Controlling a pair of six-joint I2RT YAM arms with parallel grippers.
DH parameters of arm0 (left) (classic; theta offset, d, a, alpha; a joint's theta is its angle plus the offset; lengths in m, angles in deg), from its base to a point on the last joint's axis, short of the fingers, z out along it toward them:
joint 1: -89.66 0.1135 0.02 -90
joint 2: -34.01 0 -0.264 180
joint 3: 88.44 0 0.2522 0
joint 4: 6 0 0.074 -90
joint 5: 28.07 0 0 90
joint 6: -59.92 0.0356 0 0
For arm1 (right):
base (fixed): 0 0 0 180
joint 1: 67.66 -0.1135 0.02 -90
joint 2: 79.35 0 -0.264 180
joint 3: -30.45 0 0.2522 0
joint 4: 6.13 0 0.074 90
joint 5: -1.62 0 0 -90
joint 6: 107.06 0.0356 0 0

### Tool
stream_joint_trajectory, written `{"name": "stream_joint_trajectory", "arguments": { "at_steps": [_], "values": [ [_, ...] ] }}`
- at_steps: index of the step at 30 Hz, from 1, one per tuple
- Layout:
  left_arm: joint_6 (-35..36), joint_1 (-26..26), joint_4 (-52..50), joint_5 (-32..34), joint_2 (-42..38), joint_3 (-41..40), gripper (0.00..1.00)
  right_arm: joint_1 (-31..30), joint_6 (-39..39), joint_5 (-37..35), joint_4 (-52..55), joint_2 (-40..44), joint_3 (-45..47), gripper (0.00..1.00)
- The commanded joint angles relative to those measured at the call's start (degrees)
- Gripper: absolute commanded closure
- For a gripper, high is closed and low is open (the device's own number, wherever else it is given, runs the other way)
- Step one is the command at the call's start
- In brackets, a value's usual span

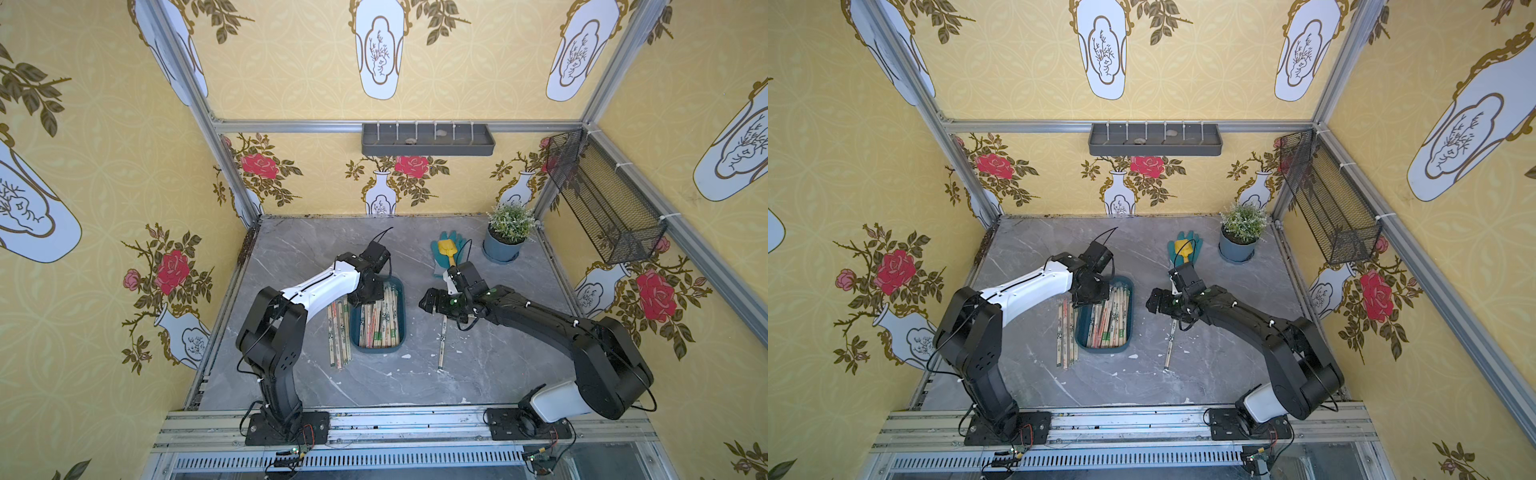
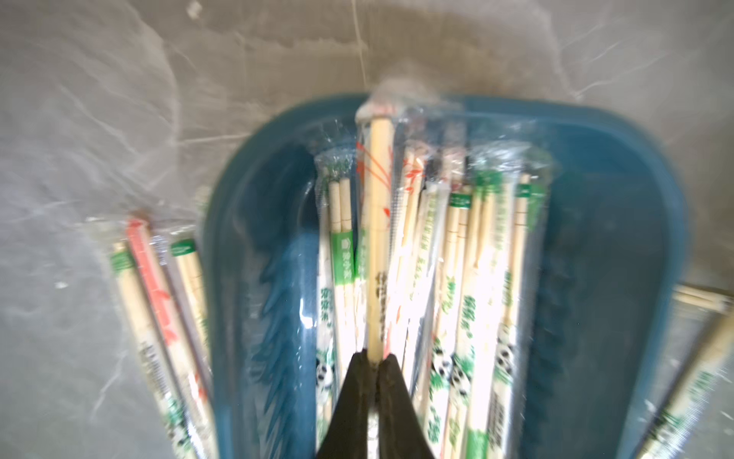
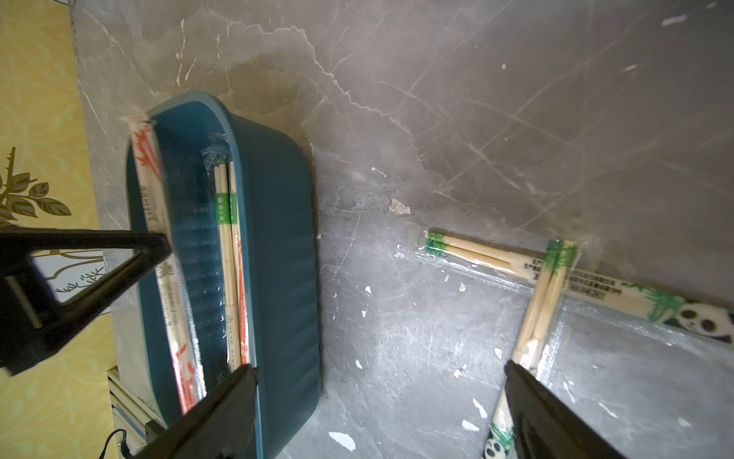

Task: Take the paired disposable chopsticks out of the storage box
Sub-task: Pick up the paired disposable chopsticks from the storage box, then place the paired disposable chopsticks at the center of the board.

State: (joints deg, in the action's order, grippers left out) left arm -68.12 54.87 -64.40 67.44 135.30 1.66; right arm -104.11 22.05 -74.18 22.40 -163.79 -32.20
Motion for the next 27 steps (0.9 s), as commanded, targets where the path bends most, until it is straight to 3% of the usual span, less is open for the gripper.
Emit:
{"name": "stream_joint_trajectory", "arguments": {
  "at_steps": [1, 14, 21, 27],
  "values": [
    [1.69, 1.13, -3.40, 2.13, -3.24, -0.41, 1.00, 0.00, -0.05, -0.75, -0.40, -0.37, -0.49, 0.02],
    [3.94, 12.93, -0.89, 3.46, -19.61, -19.10, 1.00, 0.02, 0.03, -0.33, -0.97, -1.08, -0.93, 0.03],
    [3.76, 16.26, 4.38, 3.69, -17.91, -26.50, 1.00, -0.11, 0.01, -0.23, -0.77, -0.86, -0.55, 0.03],
    [3.98, 16.46, 7.48, 3.87, -13.36, -26.94, 1.00, -0.09, 0.21, -0.42, -0.44, -0.28, -0.46, 0.02]
  ]
}}
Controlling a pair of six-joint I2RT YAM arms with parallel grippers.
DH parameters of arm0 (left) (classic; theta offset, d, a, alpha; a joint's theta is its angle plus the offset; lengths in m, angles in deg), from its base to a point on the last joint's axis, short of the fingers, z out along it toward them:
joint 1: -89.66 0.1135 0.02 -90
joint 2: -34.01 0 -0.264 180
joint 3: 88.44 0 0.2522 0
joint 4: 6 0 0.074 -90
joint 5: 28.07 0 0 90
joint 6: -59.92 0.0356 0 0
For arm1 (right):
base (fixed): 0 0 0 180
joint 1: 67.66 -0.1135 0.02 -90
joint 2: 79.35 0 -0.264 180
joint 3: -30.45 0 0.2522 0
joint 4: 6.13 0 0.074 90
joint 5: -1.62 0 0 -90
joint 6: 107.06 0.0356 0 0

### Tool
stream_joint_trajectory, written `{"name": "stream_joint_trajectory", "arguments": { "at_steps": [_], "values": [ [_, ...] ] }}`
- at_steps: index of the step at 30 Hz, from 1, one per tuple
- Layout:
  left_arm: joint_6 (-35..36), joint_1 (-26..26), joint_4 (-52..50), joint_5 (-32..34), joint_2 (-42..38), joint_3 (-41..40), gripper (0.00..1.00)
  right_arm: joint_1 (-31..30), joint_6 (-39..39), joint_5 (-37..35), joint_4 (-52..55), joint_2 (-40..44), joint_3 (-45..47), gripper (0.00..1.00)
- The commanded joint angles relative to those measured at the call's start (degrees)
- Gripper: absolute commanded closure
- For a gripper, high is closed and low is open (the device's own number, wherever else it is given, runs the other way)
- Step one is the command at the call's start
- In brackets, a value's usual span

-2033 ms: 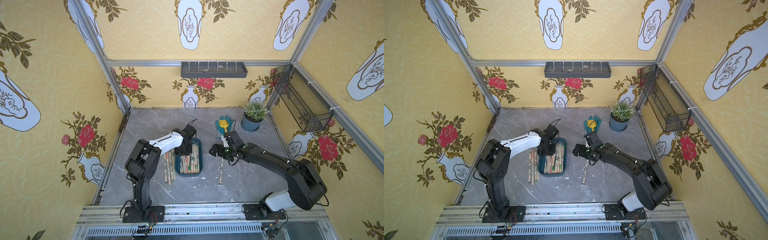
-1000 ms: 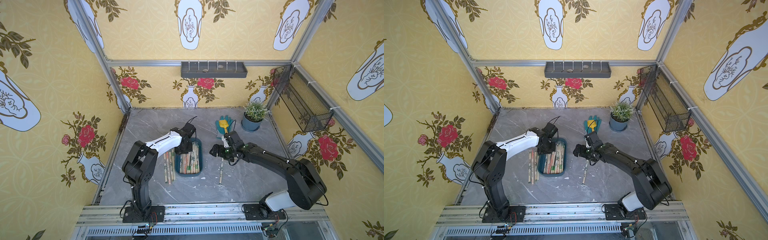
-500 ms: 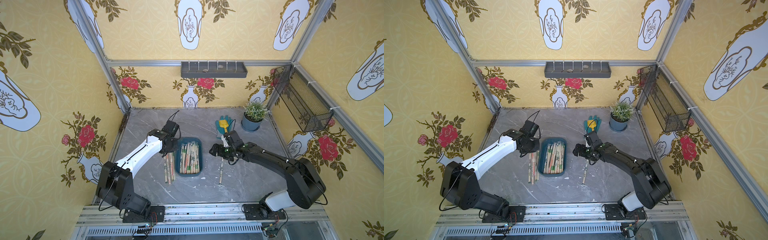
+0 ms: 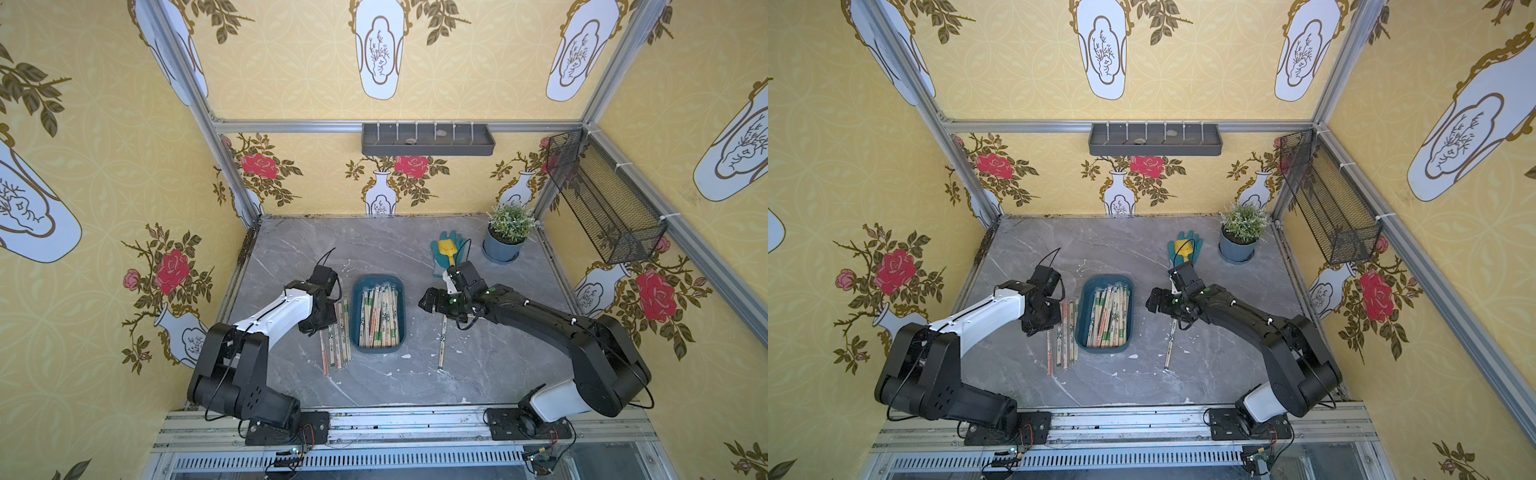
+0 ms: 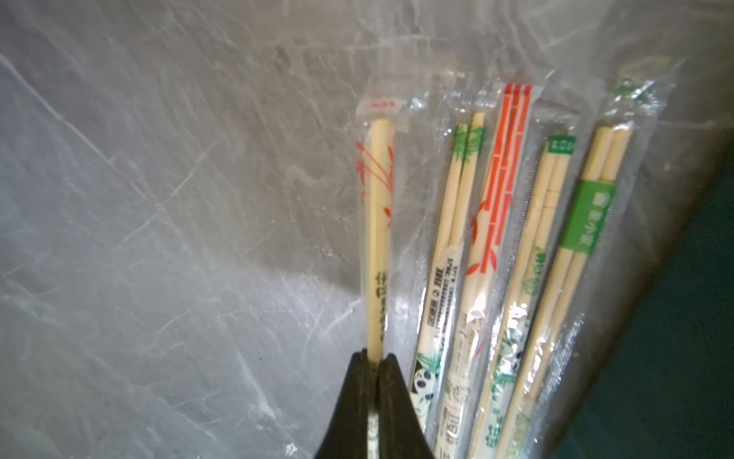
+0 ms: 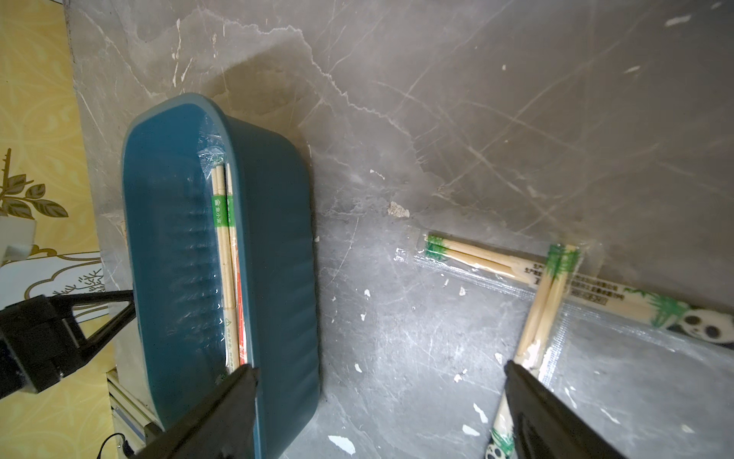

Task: Take the paired disposable chopsticks out of the storage box
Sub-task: Place the paired disposable chopsticks at the center of the board.

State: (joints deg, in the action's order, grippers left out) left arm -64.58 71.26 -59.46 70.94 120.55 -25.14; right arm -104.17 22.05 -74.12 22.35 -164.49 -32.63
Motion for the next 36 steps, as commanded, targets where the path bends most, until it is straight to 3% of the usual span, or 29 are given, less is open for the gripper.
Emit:
{"name": "stream_joint_trajectory", "arguments": {
  "at_steps": [1, 12, 18, 26, 36],
  "values": [
    [0.57, 0.07, 2.85, 0.22, 1.97, 0.10, 0.99, -0.04, 0.31, -0.55, -0.40, 0.44, -0.12, 0.03],
    [1.28, 0.03, 1.73, -0.67, 1.38, 1.68, 0.69, -0.22, -0.08, -0.29, -0.14, -0.37, -1.15, 0.02],
    [1.74, 0.03, -1.74, -0.04, -2.56, 4.37, 0.66, -0.23, -0.15, -0.02, -0.31, -0.99, -1.50, 0.03],
    [0.80, -1.26, -2.57, -6.63, -6.71, 9.78, 0.62, -0.23, -0.05, 0.10, -0.73, -1.60, -1.64, 0.03],
    [-1.74, -12.51, -1.35, -7.39, 1.83, 18.48, 0.61, -0.48, 0.60, 0.09, -1.12, -1.43, -0.92, 0.02]
  ]
}}
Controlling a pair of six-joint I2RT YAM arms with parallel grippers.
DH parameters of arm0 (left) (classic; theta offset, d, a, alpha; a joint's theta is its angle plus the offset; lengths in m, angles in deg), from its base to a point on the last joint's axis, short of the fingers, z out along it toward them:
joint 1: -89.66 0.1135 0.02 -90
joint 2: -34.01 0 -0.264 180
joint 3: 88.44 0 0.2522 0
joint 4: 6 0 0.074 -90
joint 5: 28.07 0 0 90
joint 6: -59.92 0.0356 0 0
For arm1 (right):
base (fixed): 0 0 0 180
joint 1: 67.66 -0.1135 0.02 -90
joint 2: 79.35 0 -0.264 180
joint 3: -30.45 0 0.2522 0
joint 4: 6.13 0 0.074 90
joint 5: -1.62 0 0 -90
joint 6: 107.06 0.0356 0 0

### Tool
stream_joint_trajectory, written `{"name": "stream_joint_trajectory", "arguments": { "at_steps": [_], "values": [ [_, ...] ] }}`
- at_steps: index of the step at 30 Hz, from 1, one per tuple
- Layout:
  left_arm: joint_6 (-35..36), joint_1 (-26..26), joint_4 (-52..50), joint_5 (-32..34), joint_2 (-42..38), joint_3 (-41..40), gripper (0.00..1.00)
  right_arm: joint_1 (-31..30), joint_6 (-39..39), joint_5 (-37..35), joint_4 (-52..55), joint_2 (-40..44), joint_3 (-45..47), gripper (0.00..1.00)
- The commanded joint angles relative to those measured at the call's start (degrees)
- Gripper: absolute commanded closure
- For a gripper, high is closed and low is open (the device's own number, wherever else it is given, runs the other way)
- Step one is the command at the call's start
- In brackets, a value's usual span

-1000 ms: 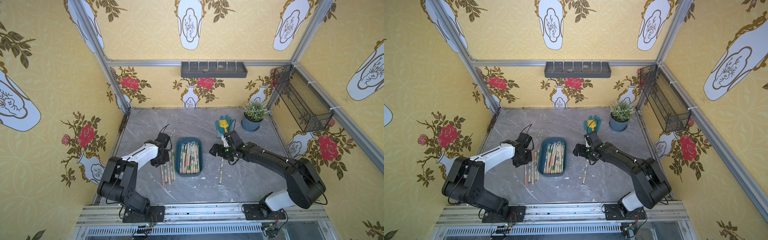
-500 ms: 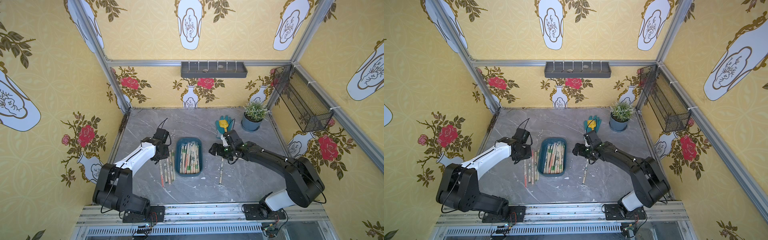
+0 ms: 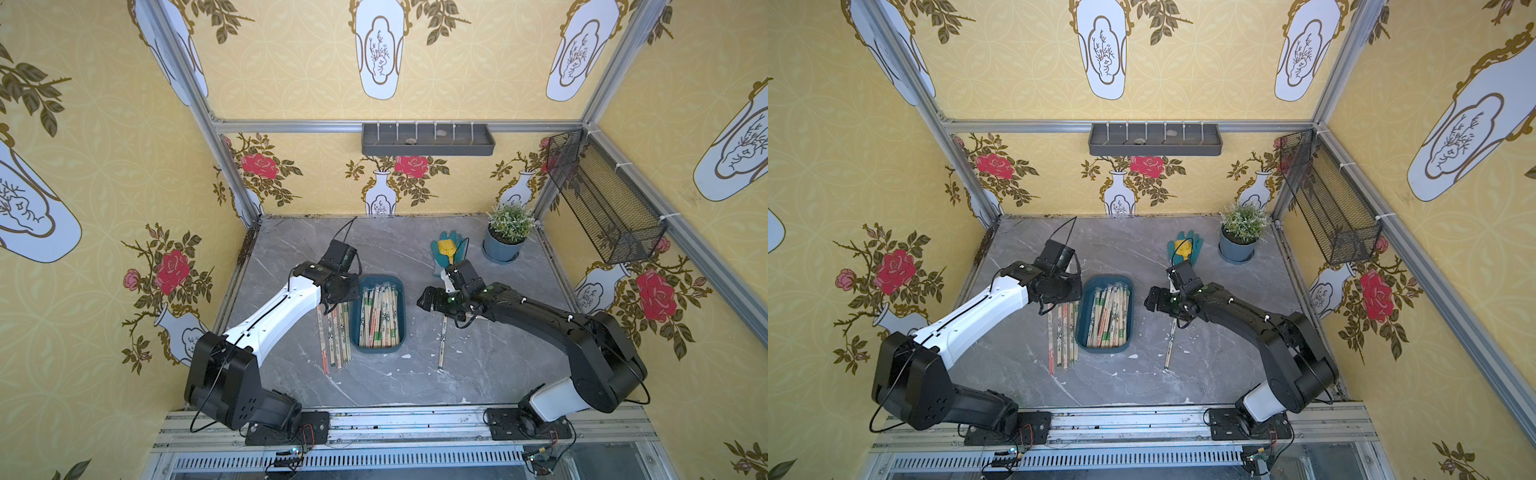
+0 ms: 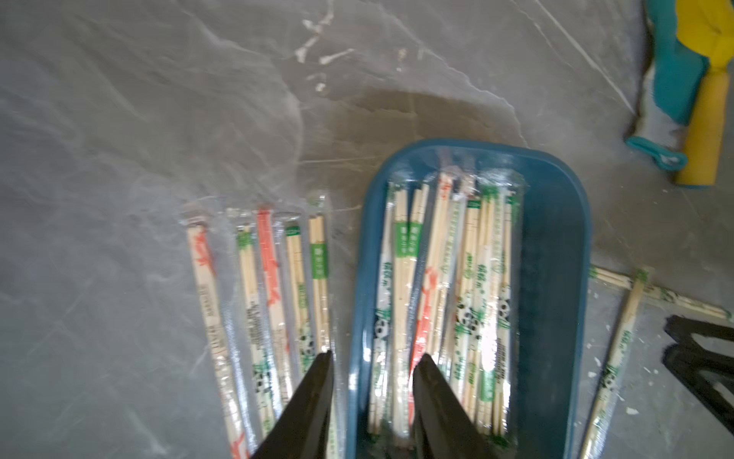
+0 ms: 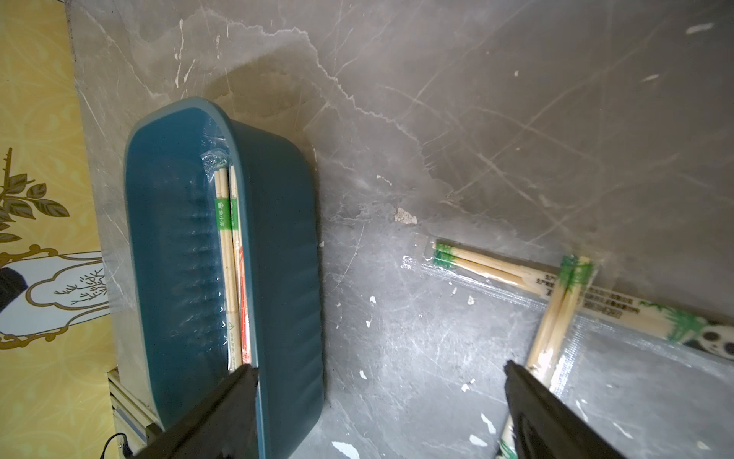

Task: Take the paired disposable chopsticks out of the storage box
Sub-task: Place the paired disposable chopsticks at the center of the board, then pick up the paired disposable chopsticks from the storage box.

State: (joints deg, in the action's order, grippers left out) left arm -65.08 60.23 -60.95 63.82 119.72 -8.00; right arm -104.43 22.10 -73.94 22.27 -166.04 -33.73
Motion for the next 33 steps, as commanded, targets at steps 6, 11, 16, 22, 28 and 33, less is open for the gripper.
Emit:
{"name": "stream_joint_trajectory", "arguments": {
  "at_steps": [6, 11, 16, 22, 28, 33],
  "values": [
    [-2.88, -5.01, 0.78, -0.06, 10.02, 5.20, 0.64, -0.23, 0.56, -0.29, -1.11, 0.28, 0.67, 0.03],
    [-3.95, -5.02, -0.63, 0.27, 14.64, 7.05, 0.68, -0.31, 0.76, -0.29, -1.65, 0.82, 1.66, 0.03],
    [-4.02, -5.02, -0.92, 0.82, 17.48, 7.54, 0.72, -0.23, 0.83, -0.40, -1.89, 1.18, 2.32, 0.03],
    [-5.77, -5.02, -0.83, 1.24, 20.28, 7.46, 0.75, -0.23, 0.82, -0.28, -2.01, 1.13, 2.50, 0.02],
    [-6.20, -5.02, -1.35, 3.14, 22.38, 7.73, 0.76, -0.18, 0.82, -0.24, -2.06, 1.25, 2.49, 0.02],
    [-6.22, -5.02, -1.79, 4.44, 23.66, 7.80, 0.76, -0.22, 0.76, -0.29, -2.05, 1.18, 2.49, 0.03]
  ]
}}
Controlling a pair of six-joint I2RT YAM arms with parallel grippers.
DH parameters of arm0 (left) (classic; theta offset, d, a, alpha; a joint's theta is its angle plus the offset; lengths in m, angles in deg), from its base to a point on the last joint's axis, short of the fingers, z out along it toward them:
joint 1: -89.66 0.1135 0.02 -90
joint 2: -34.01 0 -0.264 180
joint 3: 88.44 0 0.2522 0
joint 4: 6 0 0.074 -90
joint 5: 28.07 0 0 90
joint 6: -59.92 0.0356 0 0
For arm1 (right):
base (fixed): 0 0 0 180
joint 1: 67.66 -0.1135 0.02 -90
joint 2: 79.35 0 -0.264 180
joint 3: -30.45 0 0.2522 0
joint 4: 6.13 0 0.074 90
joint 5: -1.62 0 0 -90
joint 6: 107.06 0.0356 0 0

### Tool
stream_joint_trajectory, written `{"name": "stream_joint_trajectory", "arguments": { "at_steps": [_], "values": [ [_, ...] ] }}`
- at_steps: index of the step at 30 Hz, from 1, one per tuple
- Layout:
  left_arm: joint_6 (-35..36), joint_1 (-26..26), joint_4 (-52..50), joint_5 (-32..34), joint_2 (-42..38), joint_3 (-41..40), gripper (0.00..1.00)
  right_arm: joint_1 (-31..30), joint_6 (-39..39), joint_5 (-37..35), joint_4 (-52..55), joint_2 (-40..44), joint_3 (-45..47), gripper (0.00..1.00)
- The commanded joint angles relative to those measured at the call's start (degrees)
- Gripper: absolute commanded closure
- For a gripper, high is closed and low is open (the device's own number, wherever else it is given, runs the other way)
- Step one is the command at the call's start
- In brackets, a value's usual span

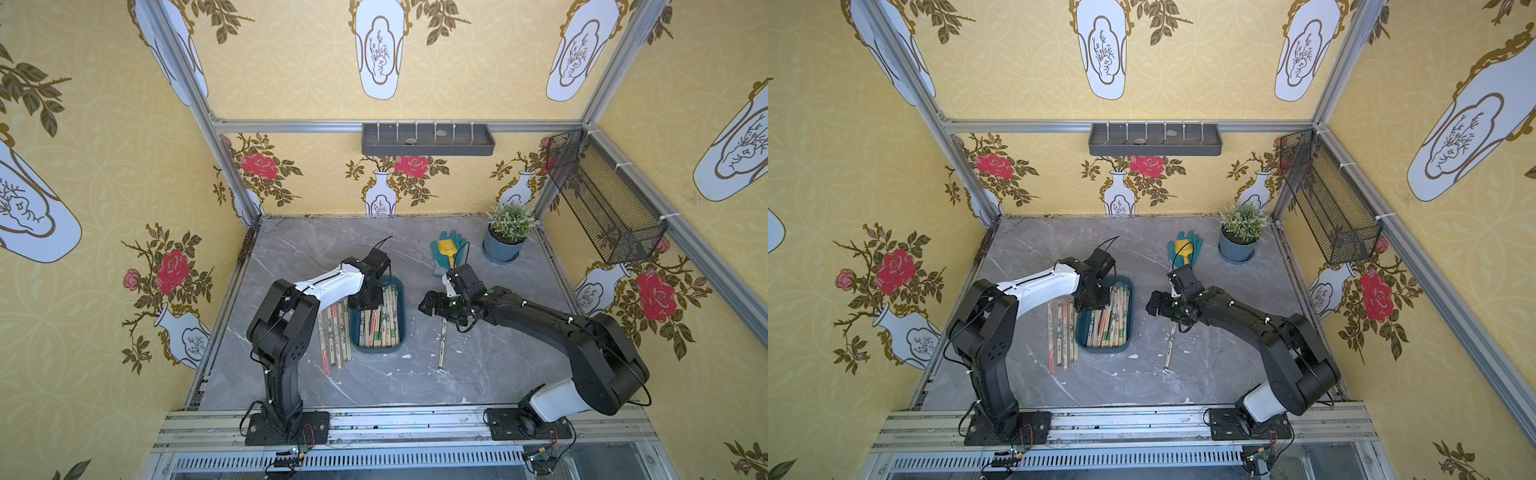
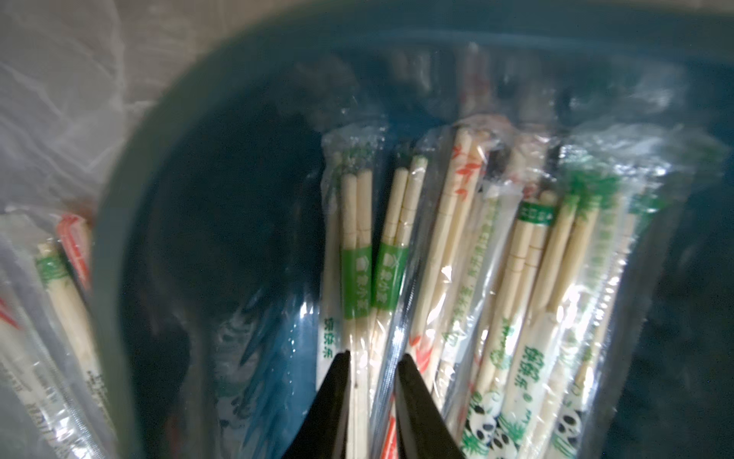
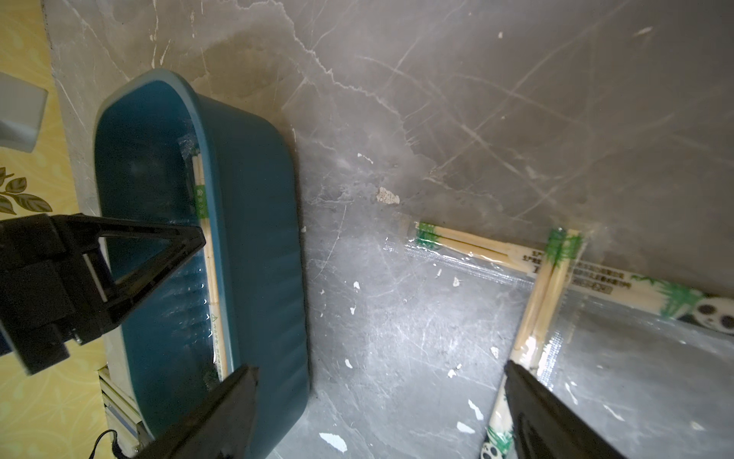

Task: Take the paired disposable chopsticks out of the storage box
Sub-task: Pick up the paired disposable chopsticks from the storage box.

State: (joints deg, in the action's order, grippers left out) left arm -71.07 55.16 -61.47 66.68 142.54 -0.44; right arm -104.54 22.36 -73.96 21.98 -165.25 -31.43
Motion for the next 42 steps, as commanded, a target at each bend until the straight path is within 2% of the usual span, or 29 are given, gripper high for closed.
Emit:
{"name": "stream_joint_trajectory", "arguments": {
  "at_steps": [1, 12, 22, 30, 36, 42],
  "values": [
    [-0.31, 0.05, -1.26, 1.72, 0.97, 0.18, 0.76, -0.04, 0.54, -0.20, -1.72, 0.39, 0.17, 0.03],
    [-0.06, 0.05, -0.40, 1.26, 2.74, -0.39, 0.80, -0.10, 0.51, -0.29, -1.53, 0.20, -0.16, 0.02],
    [0.04, 0.05, -0.03, 0.72, 2.23, -0.58, 0.93, -0.03, 0.40, -0.44, -1.16, 0.22, -0.18, 0.02],
    [0.91, 0.05, -2.72, 1.60, -3.07, 1.12, 0.95, -0.01, 0.30, -0.44, -1.00, 0.13, -0.42, 0.02],
    [3.14, 0.30, -5.67, 3.81, -7.95, 3.19, 1.00, -0.03, 0.13, -0.26, -0.91, -0.14, -0.97, 0.02],
    [4.76, 2.81, -7.55, 5.82, -15.62, 0.44, 1.00, -0.11, 0.12, 0.40, -1.11, 0.37, -1.92, 0.03]
  ]
}}
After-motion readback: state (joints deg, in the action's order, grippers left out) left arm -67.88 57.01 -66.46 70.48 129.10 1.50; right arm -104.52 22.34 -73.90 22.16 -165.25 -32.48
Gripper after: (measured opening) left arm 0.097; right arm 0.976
